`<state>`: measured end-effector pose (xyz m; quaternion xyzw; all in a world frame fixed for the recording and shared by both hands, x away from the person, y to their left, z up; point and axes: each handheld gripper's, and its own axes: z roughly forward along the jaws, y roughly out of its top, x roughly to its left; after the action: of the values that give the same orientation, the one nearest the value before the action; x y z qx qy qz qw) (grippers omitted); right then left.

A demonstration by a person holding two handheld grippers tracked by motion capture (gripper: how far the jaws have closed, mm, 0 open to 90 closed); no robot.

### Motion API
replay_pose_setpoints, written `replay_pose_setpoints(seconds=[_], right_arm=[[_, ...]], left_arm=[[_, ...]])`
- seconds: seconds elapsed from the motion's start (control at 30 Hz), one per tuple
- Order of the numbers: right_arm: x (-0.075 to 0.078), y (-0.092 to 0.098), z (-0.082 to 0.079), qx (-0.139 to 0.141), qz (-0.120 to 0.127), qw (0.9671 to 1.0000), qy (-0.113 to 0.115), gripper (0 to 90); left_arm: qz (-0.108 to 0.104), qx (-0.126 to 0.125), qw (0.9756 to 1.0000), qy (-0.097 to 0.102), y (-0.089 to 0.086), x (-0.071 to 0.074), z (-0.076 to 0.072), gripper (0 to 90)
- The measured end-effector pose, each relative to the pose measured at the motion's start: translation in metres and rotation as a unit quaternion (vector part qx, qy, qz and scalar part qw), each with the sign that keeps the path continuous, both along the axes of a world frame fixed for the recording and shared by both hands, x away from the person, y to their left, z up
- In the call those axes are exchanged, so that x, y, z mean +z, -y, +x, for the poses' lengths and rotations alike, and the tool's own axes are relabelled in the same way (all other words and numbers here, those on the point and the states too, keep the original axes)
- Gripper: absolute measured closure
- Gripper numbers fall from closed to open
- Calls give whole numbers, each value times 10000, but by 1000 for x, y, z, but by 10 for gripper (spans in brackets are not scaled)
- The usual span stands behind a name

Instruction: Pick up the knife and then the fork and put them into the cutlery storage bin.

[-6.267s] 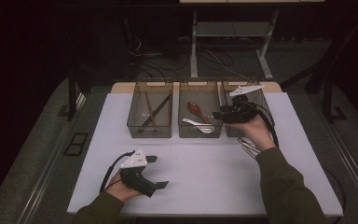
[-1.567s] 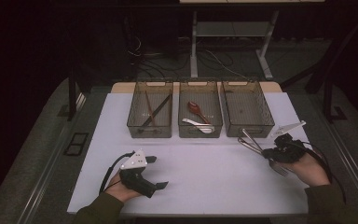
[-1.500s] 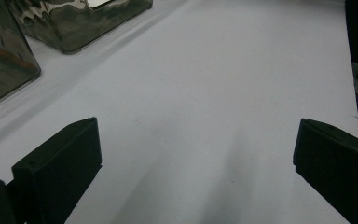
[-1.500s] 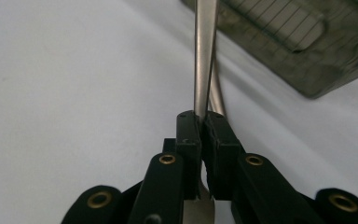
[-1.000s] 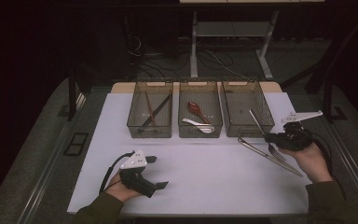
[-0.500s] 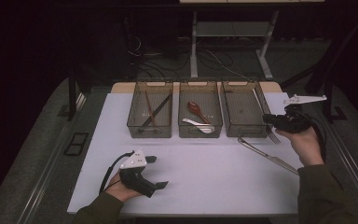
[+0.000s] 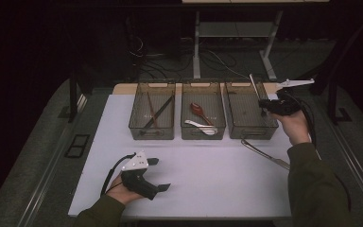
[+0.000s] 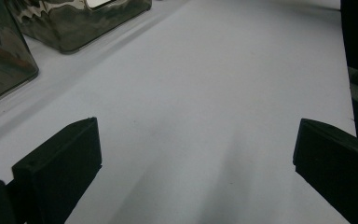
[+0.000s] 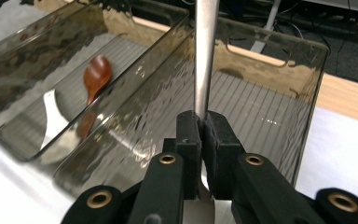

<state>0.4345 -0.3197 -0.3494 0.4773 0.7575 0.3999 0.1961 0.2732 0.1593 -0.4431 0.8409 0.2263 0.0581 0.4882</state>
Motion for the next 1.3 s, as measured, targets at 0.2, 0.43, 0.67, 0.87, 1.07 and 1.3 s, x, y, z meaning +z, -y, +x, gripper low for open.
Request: replay_pose_setpoints(seconds=[0.2, 0.43, 0.67, 0.87, 1.07, 1.3], right_arm=[[-6, -1, 17, -146, -17, 9999, 1, 847], [-20, -6, 27, -232, -202, 9995, -120, 847], [-35, -14, 33, -204, -572, 9973, -417, 846], [-46, -14, 39, -149, -778, 9939, -761, 843], [-46, -14, 38, -127, -739, 9941, -786, 746], [-35, -8, 33, -103, -457, 9963, -721, 614]], left_arm=[[-17, 0, 10000, 3, 0, 0, 0, 7], [-5, -4, 10000, 20, -1, 1, -1, 7], [5, 9, 10000, 11, -1, 0, -1, 7], [-8, 21, 10000, 8, -1, 0, -1, 6], [1, 6, 10000, 14, 0, 0, -1, 7], [25, 3, 10000, 14, 0, 0, -1, 7]])
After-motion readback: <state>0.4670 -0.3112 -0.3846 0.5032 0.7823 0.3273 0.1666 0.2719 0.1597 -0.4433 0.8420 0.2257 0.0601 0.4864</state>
